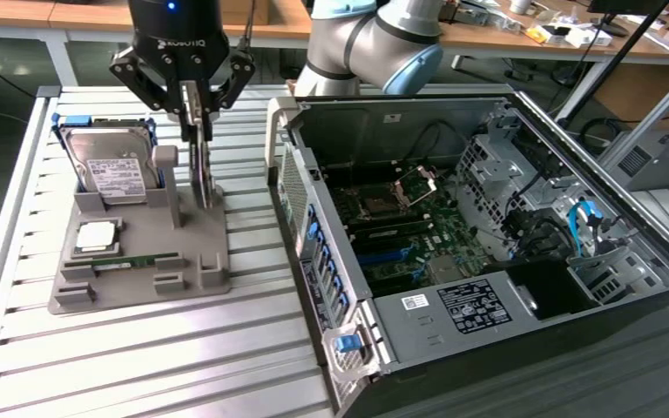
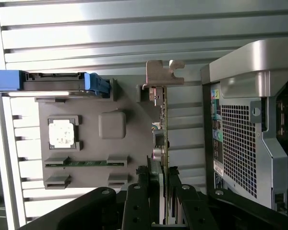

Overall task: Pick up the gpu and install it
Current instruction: 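Pick up the gpu and move the gpu toward the slot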

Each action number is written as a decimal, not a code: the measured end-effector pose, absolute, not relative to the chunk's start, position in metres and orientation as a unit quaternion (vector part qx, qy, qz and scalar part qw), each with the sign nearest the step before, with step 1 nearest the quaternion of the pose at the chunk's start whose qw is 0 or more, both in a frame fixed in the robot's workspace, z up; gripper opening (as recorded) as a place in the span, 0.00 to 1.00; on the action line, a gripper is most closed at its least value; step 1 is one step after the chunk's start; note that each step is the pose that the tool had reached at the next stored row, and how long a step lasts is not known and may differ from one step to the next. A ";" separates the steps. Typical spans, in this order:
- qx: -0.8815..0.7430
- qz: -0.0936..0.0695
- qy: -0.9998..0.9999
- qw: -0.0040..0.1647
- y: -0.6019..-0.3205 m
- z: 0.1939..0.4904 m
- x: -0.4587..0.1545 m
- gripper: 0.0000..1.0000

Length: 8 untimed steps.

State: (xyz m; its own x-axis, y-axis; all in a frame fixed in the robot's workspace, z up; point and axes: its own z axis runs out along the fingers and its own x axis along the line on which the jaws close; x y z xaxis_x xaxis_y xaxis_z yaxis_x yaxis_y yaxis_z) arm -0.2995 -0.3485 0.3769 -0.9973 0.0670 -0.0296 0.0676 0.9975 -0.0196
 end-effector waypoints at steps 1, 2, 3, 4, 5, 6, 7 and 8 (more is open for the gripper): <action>0.034 -0.010 0.999 0.014 -0.349 0.378 -0.300 0.27; 0.034 -0.010 0.999 0.014 -0.349 0.379 -0.300 0.27; 0.034 -0.010 0.999 0.014 -0.349 0.379 -0.300 0.27; 0.034 -0.010 0.999 0.014 -0.349 0.380 -0.300 0.27; 0.034 -0.010 0.999 0.014 -0.349 0.381 -0.300 0.27; 0.034 -0.010 0.999 0.014 -0.349 0.382 -0.300 0.27; 0.034 -0.010 0.999 0.014 -0.349 0.383 -0.300 0.27; 0.034 -0.010 0.999 0.014 -0.349 0.383 -0.300 0.27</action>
